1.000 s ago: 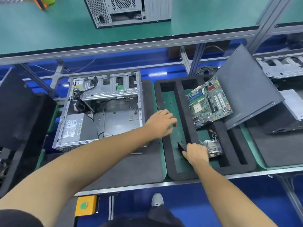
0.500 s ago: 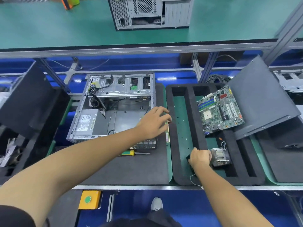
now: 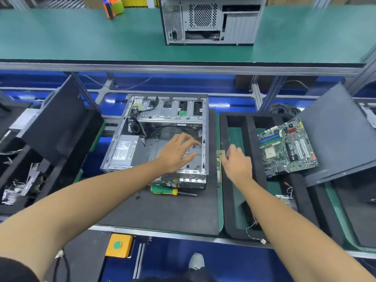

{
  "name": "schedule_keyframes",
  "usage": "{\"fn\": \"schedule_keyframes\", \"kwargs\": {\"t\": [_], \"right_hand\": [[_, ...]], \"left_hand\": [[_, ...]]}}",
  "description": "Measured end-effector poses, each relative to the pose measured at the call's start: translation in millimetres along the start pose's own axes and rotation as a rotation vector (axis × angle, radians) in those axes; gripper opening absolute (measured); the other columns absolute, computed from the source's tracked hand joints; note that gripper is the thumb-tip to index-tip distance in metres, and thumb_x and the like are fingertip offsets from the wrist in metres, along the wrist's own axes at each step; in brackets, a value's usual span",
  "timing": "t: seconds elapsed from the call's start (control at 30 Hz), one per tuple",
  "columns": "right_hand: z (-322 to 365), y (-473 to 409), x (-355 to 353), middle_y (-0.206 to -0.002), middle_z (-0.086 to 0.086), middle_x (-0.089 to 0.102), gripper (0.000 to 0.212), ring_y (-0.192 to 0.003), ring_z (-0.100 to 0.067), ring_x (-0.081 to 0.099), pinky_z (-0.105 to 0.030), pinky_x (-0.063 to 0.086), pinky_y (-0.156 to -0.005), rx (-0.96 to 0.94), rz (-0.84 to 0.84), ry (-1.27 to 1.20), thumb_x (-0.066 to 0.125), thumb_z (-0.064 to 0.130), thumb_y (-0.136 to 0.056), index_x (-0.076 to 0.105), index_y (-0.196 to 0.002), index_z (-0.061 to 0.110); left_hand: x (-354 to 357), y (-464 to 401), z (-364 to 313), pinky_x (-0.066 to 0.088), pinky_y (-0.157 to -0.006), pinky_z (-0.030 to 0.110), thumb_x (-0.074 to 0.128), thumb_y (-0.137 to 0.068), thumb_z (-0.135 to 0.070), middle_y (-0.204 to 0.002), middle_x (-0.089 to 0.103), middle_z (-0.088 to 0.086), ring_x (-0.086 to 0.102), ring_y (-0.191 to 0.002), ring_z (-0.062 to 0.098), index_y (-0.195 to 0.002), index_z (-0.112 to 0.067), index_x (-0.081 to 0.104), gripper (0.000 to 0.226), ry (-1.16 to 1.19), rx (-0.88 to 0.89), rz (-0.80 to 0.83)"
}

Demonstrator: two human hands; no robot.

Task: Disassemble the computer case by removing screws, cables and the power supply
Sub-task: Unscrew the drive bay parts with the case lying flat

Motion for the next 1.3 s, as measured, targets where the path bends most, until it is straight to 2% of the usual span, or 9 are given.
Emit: {"fn": "schedule_keyframes", "kwargs": {"t": [0.13,0.27,0.43,0.57,0.67,0.9,1.03,1.13,1.3], "right_hand": [[70.2,-33.2,-14.0,-0.106,-0.001,0.044,0.010,-0.096,-0.023,0.047,-0.041,0.043,-0.083,-0.028,-0.098,-0.386,0.055,0.028,-0.094,0.050,-0.094,0.019],[112.6,-43.4,-5.3,-0.112,0.001,0.042,0.009,-0.107,-0.022,0.036,-0.039,0.038,-0.088,-0.179,-0.081,-0.225,0.060,0.030,-0.092,0.056,-0.096,0.023],[114.1,-28.4,24.1,-0.105,0.006,0.047,0.002,-0.107,-0.019,0.041,-0.038,0.032,-0.098,-0.339,-0.037,0.035,0.057,0.029,-0.092,0.059,-0.091,0.028],[116.2,-28.6,29.9,-0.099,0.007,0.048,0.007,-0.099,-0.018,0.041,-0.037,0.033,-0.096,-0.355,-0.083,0.130,0.053,0.028,-0.094,0.057,-0.088,0.029],[117.4,-30.0,30.8,-0.097,0.007,0.047,0.008,-0.098,-0.018,0.040,-0.037,0.033,-0.095,-0.361,-0.079,0.166,0.052,0.029,-0.093,0.053,-0.086,0.030],[116.3,-29.8,32.4,-0.094,0.010,0.044,0.009,-0.098,-0.017,0.039,-0.037,0.033,-0.099,-0.385,-0.070,0.173,0.050,0.030,-0.092,0.051,-0.084,0.034],[115.9,-30.0,32.5,-0.093,0.011,0.044,0.009,-0.097,-0.016,0.039,-0.037,0.033,-0.098,-0.387,-0.062,0.175,0.050,0.030,-0.091,0.050,-0.083,0.035],[115.6,-30.5,31.7,-0.093,0.012,0.045,0.009,-0.097,-0.014,0.037,-0.036,0.030,-0.098,-0.386,-0.049,0.177,0.050,0.031,-0.090,0.051,-0.083,0.036],[117.2,-31.2,31.5,-0.093,0.013,0.045,0.008,-0.097,-0.013,0.035,-0.035,0.027,-0.099,-0.389,-0.035,0.191,0.050,0.031,-0.091,0.051,-0.085,0.036]], "left_hand": [[-27.6,18.6,46.1,0.041,-0.099,0.040,0.060,-0.100,-0.035,-0.121,0.052,0.003,0.044,-0.114,0.024,-0.123,-0.021,0.062,0.026,-0.124,-0.183,0.042],[-57.4,37.9,88.1,0.047,-0.090,0.039,0.063,-0.100,-0.034,-0.107,0.063,-0.006,0.051,-0.109,0.020,-0.111,-0.023,0.066,0.015,-0.089,-0.268,0.236],[-75.4,44.6,112.1,0.039,-0.094,0.031,0.059,-0.101,-0.040,-0.110,0.065,-0.006,0.048,-0.101,0.016,-0.113,-0.025,0.069,0.022,-0.280,0.020,0.431],[-78.6,42.9,119.4,0.034,-0.096,0.028,0.056,-0.101,-0.044,-0.121,0.065,-0.006,0.048,-0.109,0.017,-0.126,-0.028,0.064,0.031,-0.484,0.075,0.625],[-67.5,30.6,106.2,0.045,-0.102,0.038,0.063,-0.098,-0.042,-0.131,0.062,-0.002,0.055,-0.119,0.023,-0.137,-0.032,0.055,0.042,-0.575,0.074,0.806],[-35.9,15.2,89.8,0.046,-0.077,0.031,0.059,-0.099,-0.016,-0.132,0.063,0.002,0.064,-0.109,0.028,-0.136,-0.028,0.055,0.039,-0.490,-0.062,1.025],[-46.7,16.4,97.7,0.040,-0.073,0.032,0.055,-0.101,-0.015,-0.118,0.067,0.000,0.061,-0.094,0.025,-0.124,-0.027,0.058,0.026,-0.525,0.024,0.886],[-62.0,19.3,106.8,0.044,-0.083,0.035,0.051,-0.102,-0.024,-0.114,0.069,-0.001,0.059,-0.105,0.023,-0.123,-0.027,0.060,0.023,-0.493,0.042,0.706],[-69.6,60.8,95.5,0.042,-0.092,0.038,0.053,-0.103,-0.041,-0.103,0.062,-0.004,0.051,-0.096,0.022,-0.106,-0.022,0.066,0.023,-0.270,0.229,0.151]]}}
Point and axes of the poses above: each hand's wrist, its own y-axis away from the middle knuckle, its own x-axis out of the palm, z = x × y, the point moved 1 cm from there along -y, towards the middle knuckle
